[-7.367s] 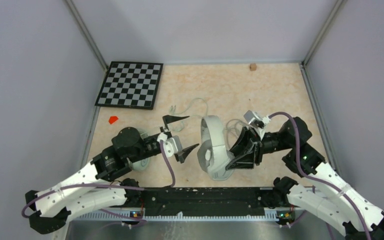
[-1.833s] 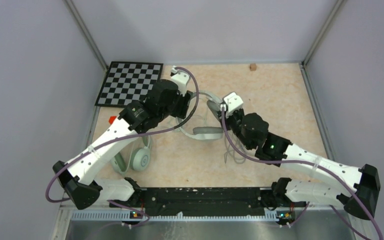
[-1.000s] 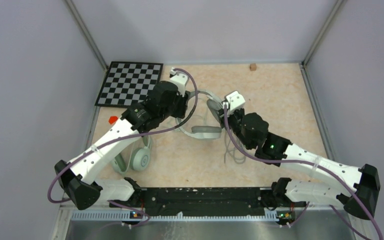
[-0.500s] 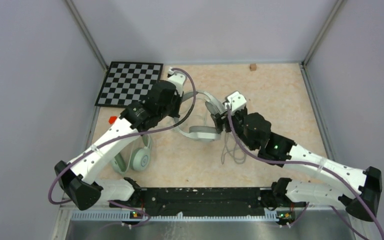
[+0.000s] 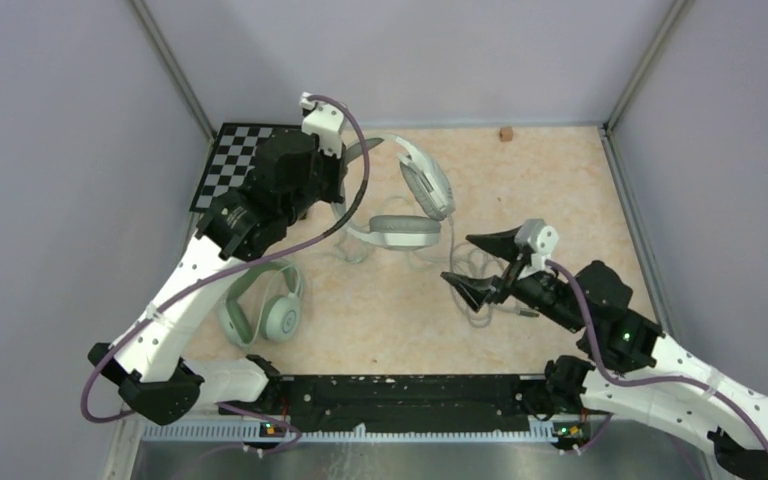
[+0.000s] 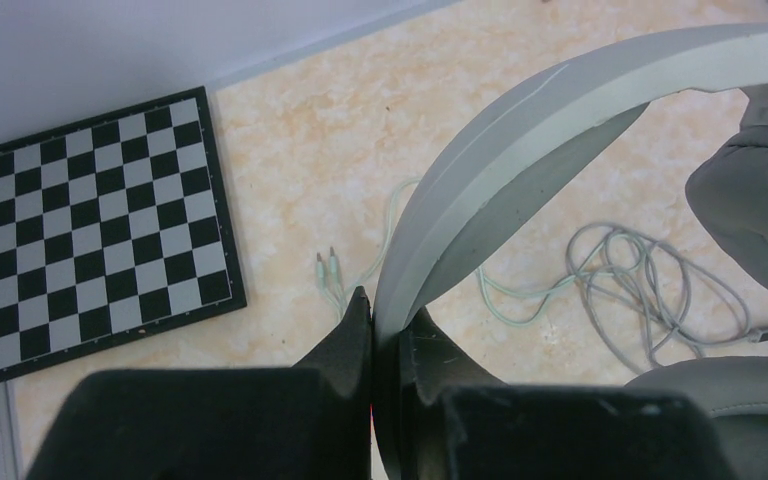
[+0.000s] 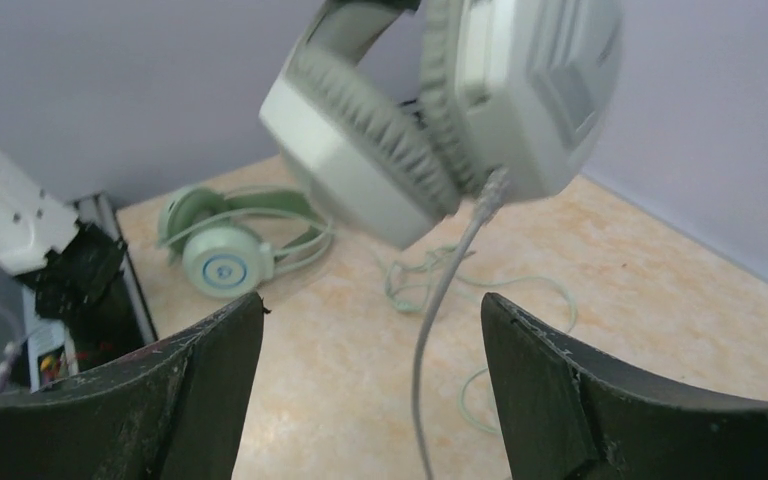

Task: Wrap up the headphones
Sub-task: Pick up the headphones from the center of the board, then wrap the headphones cable around the headphones.

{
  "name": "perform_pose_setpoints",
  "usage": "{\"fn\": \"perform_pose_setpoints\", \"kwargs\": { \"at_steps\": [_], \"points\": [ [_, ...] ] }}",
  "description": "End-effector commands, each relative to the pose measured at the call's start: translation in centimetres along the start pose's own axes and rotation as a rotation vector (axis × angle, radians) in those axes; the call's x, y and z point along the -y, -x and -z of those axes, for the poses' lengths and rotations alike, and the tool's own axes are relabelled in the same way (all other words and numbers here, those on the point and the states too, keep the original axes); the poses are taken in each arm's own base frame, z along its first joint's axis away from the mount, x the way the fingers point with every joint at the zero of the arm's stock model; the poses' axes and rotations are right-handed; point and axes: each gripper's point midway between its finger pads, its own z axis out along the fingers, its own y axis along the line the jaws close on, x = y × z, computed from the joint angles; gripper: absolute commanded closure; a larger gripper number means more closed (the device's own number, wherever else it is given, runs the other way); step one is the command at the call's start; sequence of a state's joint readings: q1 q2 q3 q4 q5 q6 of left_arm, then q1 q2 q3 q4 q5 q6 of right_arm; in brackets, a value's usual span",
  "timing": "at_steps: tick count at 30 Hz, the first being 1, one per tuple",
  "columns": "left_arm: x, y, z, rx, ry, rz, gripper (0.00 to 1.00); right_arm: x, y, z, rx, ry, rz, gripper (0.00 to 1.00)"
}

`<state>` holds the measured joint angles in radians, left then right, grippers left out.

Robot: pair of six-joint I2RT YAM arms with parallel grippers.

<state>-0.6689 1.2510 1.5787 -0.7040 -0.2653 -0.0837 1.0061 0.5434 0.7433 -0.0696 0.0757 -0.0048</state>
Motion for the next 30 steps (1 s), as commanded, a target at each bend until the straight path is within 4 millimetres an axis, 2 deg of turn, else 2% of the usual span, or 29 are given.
{"fn": "perform_pose_setpoints", "kwargs": {
  "at_steps": [1, 4, 8, 16, 25, 28, 30],
  "points": [
    [0.3, 6.6, 4.2, 0.223, -0.065, 0.115, 1.0, -4.1, -2.0, -0.6, 0.015, 0.237, 0.039, 0.22],
    [0.9, 7.6, 5.4, 0.257, -0.111, 0.152, 1.0, -5.3, -2.4, -0.7, 0.074, 0.31, 0.068, 0.24],
    [2.1, 8.4, 6.9, 0.28, -0.197, 0.183, 1.0, -4.3, -3.1, -1.0, 0.13, 0.249, 0.094, 0.29],
    [4.3, 8.2, 8.4, 0.254, -0.335, 0.203, 1.0, -2.9, -4.3, -1.7, 0.14, 0.176, 0.142, 0.51],
    [5.1, 9.0, 10.8, 0.294, -0.413, 0.227, 1.0, -3.9, -5.9, -1.2, 0.139, 0.234, 0.147, 0.77],
    [6.9, 8.6, 11.8, 0.287, -0.532, 0.238, 1.0, -3.7, -6.2, -1.5, 0.141, 0.218, 0.131, 0.85],
    [8.7, 8.0, 12.7, 0.27, -0.65, 0.238, 1.0, -3.6, -5.6, -1.8, 0.162, 0.212, 0.13, 0.89]
  ]
}}
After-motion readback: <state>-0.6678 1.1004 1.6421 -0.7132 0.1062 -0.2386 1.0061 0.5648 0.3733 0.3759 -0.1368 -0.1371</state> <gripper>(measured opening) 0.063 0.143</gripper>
